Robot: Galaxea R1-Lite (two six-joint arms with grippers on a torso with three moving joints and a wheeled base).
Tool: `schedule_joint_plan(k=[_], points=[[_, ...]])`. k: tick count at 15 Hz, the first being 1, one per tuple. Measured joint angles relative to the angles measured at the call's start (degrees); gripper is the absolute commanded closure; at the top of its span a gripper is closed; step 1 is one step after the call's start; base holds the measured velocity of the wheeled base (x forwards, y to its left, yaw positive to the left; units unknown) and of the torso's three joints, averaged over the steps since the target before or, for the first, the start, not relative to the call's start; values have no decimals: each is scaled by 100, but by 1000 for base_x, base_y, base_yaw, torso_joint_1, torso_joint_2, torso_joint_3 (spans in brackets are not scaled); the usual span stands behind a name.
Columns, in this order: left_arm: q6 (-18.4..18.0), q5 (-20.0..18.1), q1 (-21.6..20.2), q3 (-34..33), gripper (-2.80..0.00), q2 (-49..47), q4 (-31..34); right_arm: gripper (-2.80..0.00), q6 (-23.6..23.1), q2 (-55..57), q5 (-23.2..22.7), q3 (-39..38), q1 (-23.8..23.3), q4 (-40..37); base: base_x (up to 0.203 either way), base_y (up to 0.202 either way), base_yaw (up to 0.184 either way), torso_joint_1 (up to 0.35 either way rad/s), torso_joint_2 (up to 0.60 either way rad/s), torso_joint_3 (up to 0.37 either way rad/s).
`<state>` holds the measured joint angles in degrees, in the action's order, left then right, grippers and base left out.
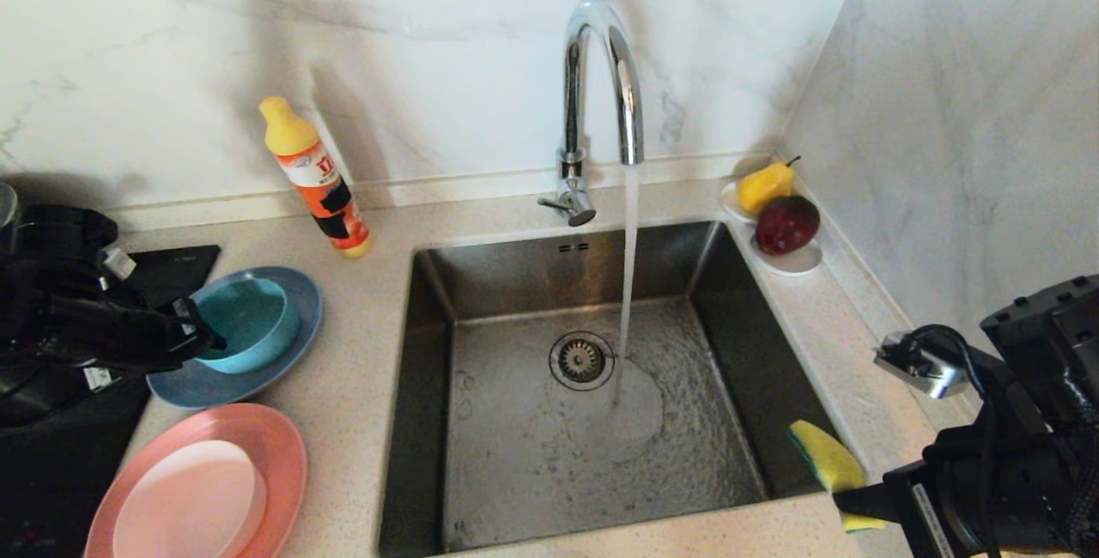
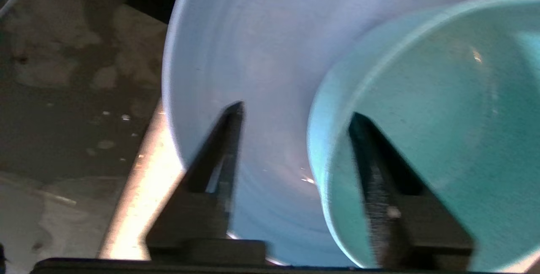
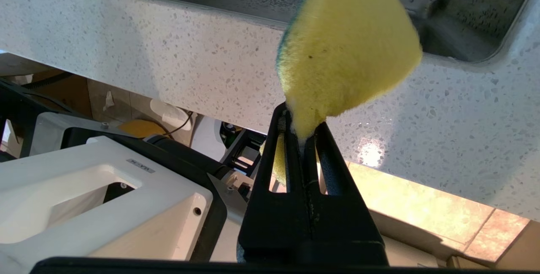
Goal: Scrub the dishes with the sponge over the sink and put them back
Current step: Pick up a bowl and the sponge
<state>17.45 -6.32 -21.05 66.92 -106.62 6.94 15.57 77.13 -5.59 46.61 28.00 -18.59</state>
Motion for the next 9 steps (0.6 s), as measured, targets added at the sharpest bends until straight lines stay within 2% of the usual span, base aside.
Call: schedule_joint_plan(k=[3,9], points=[[-246,4,-253,19,0,0,23,0,5,78,-24,14,3,152,0,0,0,0,0,0],[-216,-32,-386,-25,0,137,69,0,6,113,-70,12,20,160,0,0,0,0,0,0]])
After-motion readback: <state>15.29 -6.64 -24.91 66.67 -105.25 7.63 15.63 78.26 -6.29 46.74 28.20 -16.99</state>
